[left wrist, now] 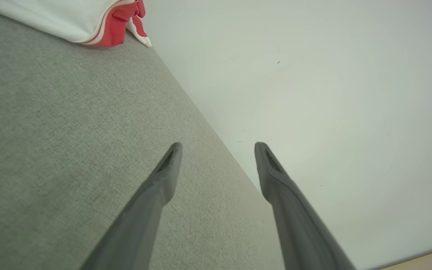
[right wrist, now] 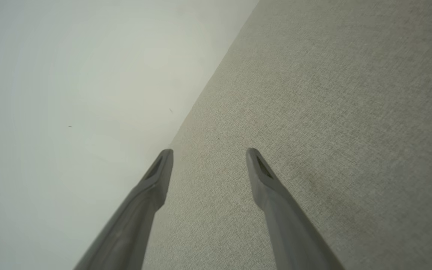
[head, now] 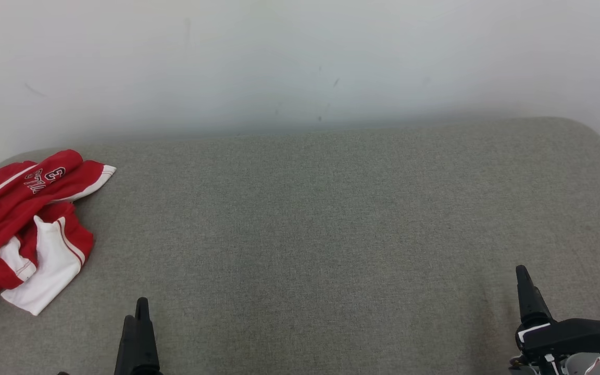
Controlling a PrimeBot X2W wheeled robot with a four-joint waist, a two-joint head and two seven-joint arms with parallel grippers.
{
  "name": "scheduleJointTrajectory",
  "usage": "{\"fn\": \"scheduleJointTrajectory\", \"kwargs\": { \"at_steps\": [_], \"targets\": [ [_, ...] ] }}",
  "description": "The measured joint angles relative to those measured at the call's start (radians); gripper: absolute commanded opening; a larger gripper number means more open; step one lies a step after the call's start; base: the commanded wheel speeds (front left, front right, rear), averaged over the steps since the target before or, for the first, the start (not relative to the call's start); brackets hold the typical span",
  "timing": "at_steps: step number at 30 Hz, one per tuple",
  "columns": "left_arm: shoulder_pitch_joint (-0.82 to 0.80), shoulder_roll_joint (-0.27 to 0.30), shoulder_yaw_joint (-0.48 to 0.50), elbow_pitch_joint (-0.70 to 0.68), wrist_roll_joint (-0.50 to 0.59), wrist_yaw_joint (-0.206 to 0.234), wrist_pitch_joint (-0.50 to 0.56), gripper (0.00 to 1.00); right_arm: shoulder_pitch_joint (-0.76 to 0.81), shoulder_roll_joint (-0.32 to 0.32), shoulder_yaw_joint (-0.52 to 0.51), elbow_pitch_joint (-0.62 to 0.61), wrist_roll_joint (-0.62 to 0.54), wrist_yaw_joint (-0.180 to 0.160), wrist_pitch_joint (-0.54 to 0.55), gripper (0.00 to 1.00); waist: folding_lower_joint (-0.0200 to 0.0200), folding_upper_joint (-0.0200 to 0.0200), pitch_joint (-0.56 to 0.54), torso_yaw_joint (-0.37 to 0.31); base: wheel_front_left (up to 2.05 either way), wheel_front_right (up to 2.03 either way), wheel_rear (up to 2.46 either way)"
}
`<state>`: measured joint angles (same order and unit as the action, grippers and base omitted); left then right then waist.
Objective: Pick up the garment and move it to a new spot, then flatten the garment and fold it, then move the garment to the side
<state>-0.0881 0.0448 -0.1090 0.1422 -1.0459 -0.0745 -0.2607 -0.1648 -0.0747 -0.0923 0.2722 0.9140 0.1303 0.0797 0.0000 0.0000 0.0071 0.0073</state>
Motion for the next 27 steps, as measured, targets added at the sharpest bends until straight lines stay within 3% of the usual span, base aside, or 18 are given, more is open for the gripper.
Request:
{"fn": "scheduleJointTrajectory", "kwargs": {
  "at_steps": [21, 27],
  "targets": [
    [0.041, 0.001, 0.055, -0.06, 0.4, 0.081, 0.0, 1.0, 0.018, 0.007, 0.115, -0.065, -0.364, 0.0, -0.115, 1.0, 0.0, 0.0, -0.006, 0.007, 0.0, 0.0, 0.0],
    [0.048, 0.001, 0.091, -0.073, 0.504, 0.085, 0.0, 1.0, 0.027, 0.009, 0.146, -0.083, -0.44, 0.0, -0.143, 1.0, 0.0, 0.0, -0.011, 0.011, 0.0, 0.0, 0.0]
  ]
}}
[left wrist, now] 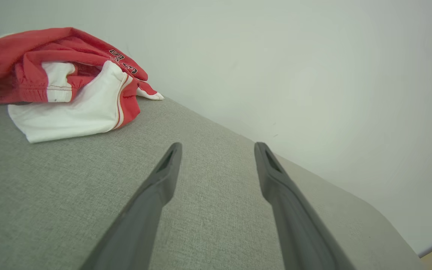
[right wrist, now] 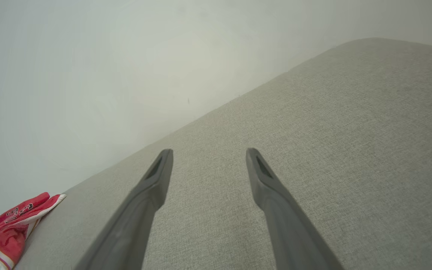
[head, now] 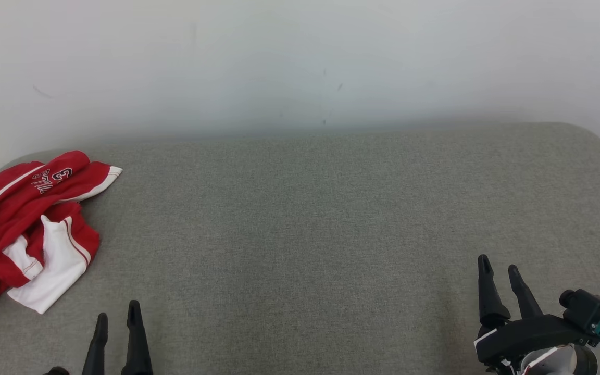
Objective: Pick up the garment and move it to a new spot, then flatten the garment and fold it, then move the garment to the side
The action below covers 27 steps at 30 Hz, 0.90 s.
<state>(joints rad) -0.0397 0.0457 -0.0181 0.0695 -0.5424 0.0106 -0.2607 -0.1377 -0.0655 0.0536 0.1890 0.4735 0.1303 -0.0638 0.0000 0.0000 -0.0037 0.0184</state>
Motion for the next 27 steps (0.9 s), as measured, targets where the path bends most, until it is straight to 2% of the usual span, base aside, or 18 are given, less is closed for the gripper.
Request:
{"fn": "scheduleJointTrajectory", "kwargs": {
  "at_steps": [11, 27],
  "targets": [
    [0.023, 0.001, 0.036, -0.005, 0.146, 0.011, 0.0, 1.0, 0.009, 0.003, 0.05, -0.014, -0.151, 0.0, -0.044, 1.0, 0.0, 0.0, -0.01, 0.008, 0.0, 0.0, 0.0],
    [0.053, 0.012, 0.065, -0.014, 0.329, 0.053, 0.0, 1.0, 0.023, -0.009, 0.13, -0.007, -0.325, 0.0, -0.11, 1.0, 0.0, 0.0, -0.03, 0.008, 0.0, 0.0, 0.0]
  ]
}}
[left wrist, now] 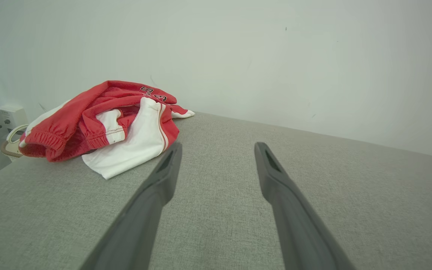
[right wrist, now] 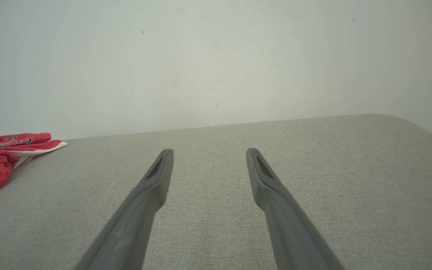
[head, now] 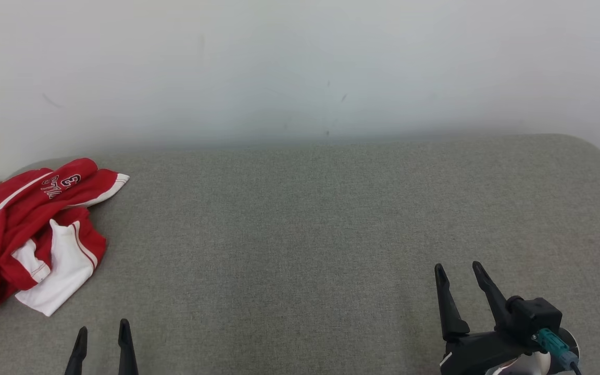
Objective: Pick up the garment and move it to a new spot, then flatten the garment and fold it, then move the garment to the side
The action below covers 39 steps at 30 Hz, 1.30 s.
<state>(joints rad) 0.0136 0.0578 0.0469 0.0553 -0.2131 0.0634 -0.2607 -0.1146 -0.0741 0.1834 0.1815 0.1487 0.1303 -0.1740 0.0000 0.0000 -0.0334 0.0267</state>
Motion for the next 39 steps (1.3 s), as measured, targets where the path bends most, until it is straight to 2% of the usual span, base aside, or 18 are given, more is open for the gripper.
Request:
{"fn": "scheduleJointTrajectory", "kwargs": {
  "at_steps": [13, 25, 39],
  "targets": [
    [0.024, 0.011, 0.023, -0.027, 0.105, 0.022, 0.0, 1.0, 0.018, 0.001, 0.035, -0.012, -0.081, 0.0, -0.047, 1.0, 0.0, 0.0, -0.008, 0.003, 0.0, 0.0, 0.0],
    [0.026, 0.034, 0.034, -0.024, 0.178, 0.004, 0.0, 1.0, 0.026, 0.003, 0.07, -0.008, -0.147, 0.0, -0.085, 1.0, 0.0, 0.0, -0.018, 0.007, 0.0, 0.0, 0.0],
    [0.039, 0.033, 0.048, -0.026, 0.168, 0.008, 0.0, 1.0, 0.044, 0.007, 0.029, -0.026, -0.103, 0.0, -0.071, 1.0, 0.0, 0.0, -0.022, 0.001, 0.0, 0.0, 0.0]
  ]
}}
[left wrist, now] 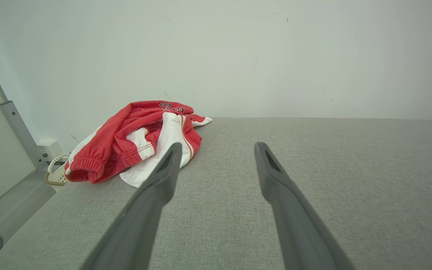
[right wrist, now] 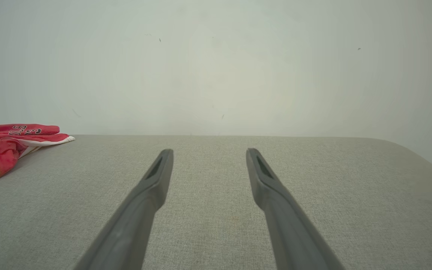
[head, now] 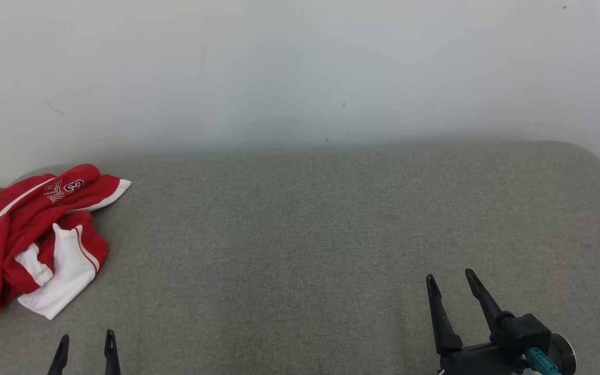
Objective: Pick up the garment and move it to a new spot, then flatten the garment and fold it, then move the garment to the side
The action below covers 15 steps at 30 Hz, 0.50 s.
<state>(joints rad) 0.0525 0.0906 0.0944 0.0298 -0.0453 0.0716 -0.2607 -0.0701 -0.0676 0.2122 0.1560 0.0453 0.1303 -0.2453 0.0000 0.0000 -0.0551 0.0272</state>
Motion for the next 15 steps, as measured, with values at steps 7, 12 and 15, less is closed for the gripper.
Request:
{"fn": "scheduleJointTrajectory", "kwargs": {
  "at_steps": [7, 12, 15],
  "targets": [
    [0.001, -0.001, 0.001, -0.002, -0.007, 0.0, 0.0, 1.0, 0.002, 0.004, -0.004, -0.006, 0.008, 0.0, 0.007, 1.0, 0.0, 0.0, 0.001, -0.004, 0.0, 0.0, 0.0],
    [0.003, 0.0, 0.005, -0.002, -0.008, 0.0, 0.0, 1.0, 0.003, 0.007, -0.007, -0.008, 0.012, 0.0, 0.008, 1.0, 0.0, 0.0, 0.001, -0.005, 0.0, 0.0, 0.0],
    [0.004, 0.0, 0.004, -0.002, -0.008, 0.001, 0.0, 1.0, 0.003, 0.008, -0.009, -0.009, 0.016, 0.0, 0.008, 1.0, 0.0, 0.0, 0.001, -0.005, 0.0, 0.0, 0.0]
  ]
}}
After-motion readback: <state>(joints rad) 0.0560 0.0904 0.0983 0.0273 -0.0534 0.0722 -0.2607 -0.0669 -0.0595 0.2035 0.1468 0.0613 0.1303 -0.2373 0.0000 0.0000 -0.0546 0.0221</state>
